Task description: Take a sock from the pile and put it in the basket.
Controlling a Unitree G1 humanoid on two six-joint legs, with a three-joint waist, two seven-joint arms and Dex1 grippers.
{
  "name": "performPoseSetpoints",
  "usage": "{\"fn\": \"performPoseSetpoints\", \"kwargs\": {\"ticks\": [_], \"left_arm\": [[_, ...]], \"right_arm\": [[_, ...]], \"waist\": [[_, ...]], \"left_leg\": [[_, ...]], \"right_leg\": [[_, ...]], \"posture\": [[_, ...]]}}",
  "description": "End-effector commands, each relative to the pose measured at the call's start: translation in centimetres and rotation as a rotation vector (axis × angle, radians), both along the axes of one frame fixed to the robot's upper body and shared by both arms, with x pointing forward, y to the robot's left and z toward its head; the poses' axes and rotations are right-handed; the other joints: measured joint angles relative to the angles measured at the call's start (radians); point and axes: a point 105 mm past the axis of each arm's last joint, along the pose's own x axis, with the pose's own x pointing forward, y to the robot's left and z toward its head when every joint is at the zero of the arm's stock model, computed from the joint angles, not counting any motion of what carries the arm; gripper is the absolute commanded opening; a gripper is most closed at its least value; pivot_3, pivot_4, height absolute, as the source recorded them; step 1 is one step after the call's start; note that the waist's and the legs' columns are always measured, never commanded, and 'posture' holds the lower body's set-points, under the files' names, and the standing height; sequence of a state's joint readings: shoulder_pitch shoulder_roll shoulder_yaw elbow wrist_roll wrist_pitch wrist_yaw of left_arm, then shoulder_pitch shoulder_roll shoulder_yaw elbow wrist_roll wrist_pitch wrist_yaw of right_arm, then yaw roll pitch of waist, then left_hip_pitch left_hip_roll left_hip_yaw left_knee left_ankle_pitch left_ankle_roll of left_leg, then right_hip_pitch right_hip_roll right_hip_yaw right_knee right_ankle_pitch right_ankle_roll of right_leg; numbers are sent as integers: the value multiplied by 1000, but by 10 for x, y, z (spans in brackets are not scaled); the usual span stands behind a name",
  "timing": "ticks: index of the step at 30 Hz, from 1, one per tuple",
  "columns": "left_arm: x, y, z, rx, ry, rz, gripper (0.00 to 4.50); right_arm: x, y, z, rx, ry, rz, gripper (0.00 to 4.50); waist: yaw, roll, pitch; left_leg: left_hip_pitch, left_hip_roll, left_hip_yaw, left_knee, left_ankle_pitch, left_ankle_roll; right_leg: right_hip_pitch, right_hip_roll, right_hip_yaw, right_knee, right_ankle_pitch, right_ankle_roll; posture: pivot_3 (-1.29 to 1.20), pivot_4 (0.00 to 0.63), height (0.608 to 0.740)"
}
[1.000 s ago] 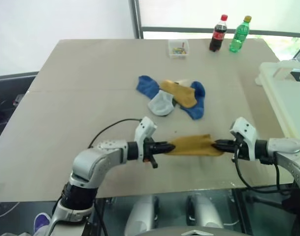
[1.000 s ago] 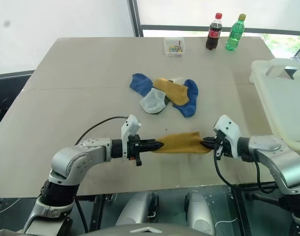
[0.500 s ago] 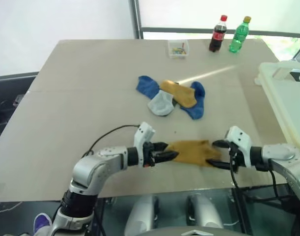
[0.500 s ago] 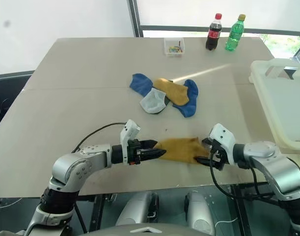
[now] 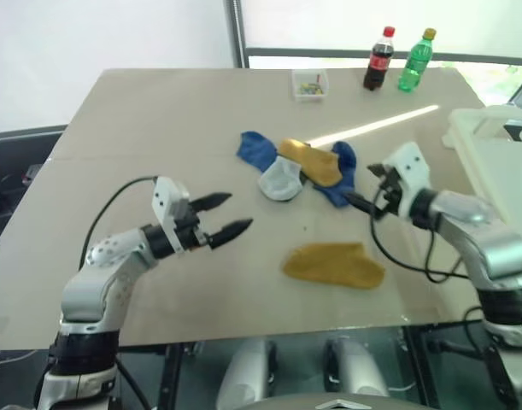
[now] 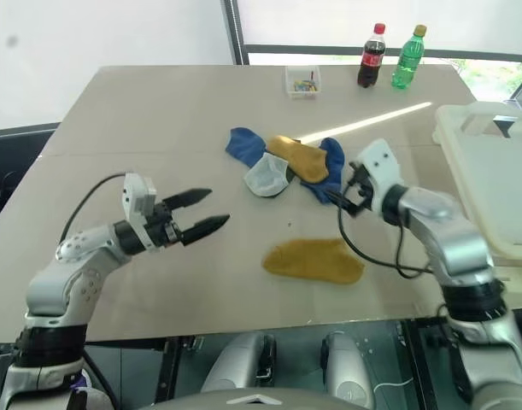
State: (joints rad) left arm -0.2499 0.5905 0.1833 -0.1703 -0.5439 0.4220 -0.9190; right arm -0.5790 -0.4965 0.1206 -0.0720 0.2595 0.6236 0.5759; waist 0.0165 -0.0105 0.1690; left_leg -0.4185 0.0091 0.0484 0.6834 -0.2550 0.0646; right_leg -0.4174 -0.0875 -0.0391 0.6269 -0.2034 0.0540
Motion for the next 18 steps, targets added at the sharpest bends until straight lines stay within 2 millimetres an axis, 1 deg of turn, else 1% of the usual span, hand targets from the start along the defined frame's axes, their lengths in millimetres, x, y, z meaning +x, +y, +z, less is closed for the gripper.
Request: {"fn": "performPoseSetpoints", "kwargs": {"ticks": [1, 2, 4, 6, 8, 11, 12, 14, 15, 16, 18], "left_arm": [[0, -18, 20, -31, -87, -22, 4500], [-2, -24, 23, -43, -92, -29, 4500], [-7, -34, 25, -63, -96, -39, 4500], [-12, -37, 24, -76, -93, -35, 4500], [-14, -37, 21, -76, -86, -21, 4500], [-15, -31, 16, -64, -78, 7, 4500], [-14, -28, 16, -61, -78, 16, 4500], [-13, -25, 17, -57, -83, 31, 4500], [-12, -25, 17, -57, -84, 34, 4500], [-12, -24, 17, -58, -86, 37, 4500], [-13, -24, 17, -59, -87, 40, 4500]], "right_arm": [[23, 0, -1, -21, -26, -52, 3521], [31, 0, -4, -18, -15, -80, 3145], [43, -3, -10, -9, 17, -134, 3145], [51, -6, -11, -14, 20, -172, 3145], [56, -5, -8, 31, 35, -193, 3145], [56, 4, -12, 47, 66, -174, 3145], [57, 6, -14, 51, 72, -176, 2614], [58, 10, -15, 69, 78, -179, 2138], [59, 10, -15, 78, 82, -179, 1681], [59, 12, -14, 83, 84, -176, 1103], [58, 16, -15, 85, 88, -165, 331]], "waist": [[-2, 0, 0], [-3, 0, 0], [-6, 0, 0], [-6, 0, 0], [-10, 1, 0], [-18, 1, 1], [-19, 1, 1], [-27, 1, 1], [-29, 1, 1], [-29, 1, 1], [-29, 1, 1]], "left_leg": [[0, -1, 0, 0, 0, 0], [-1, -1, 1, 0, 0, 1], [-2, -1, 1, 0, -1, 1], [-3, -1, 0, -1, -1, 1], [-3, -1, 0, -2, -1, 1], [-1, 0, 0, -2, -1, 1], [0, 0, 1, -2, -1, 1], [0, 0, 0, -2, -1, 1], [0, 0, 0, -2, -1, 1], [0, 0, 0, -2, -1, 1], [0, 0, 0, -2, -1, 1]], "right_leg": [[0, 0, 0, 0, 2, 3], [0, 0, 0, -1, 2, 4], [-1, -1, 1, -1, 2, 4], [-2, -1, 0, -2, 2, 4], [-2, 0, 0, -1, 2, 4], [-2, 1, 0, 0, 2, 4], [-1, 1, 0, 1, 2, 4], [-1, 1, 0, 1, 2, 4], [-1, 1, 0, 1, 2, 4], [-1, 1, 0, 1, 2, 4], [-1, 1, 0, 1, 2, 4]], "posture": [[0, 150, 732], [0, 150, 732], [0, 150, 732], [0, 150, 732], [0, 150, 732], [0, 150, 732], [0, 150, 732], [0, 150, 732], [0, 150, 732], [0, 150, 732], [0, 150, 732]]}}
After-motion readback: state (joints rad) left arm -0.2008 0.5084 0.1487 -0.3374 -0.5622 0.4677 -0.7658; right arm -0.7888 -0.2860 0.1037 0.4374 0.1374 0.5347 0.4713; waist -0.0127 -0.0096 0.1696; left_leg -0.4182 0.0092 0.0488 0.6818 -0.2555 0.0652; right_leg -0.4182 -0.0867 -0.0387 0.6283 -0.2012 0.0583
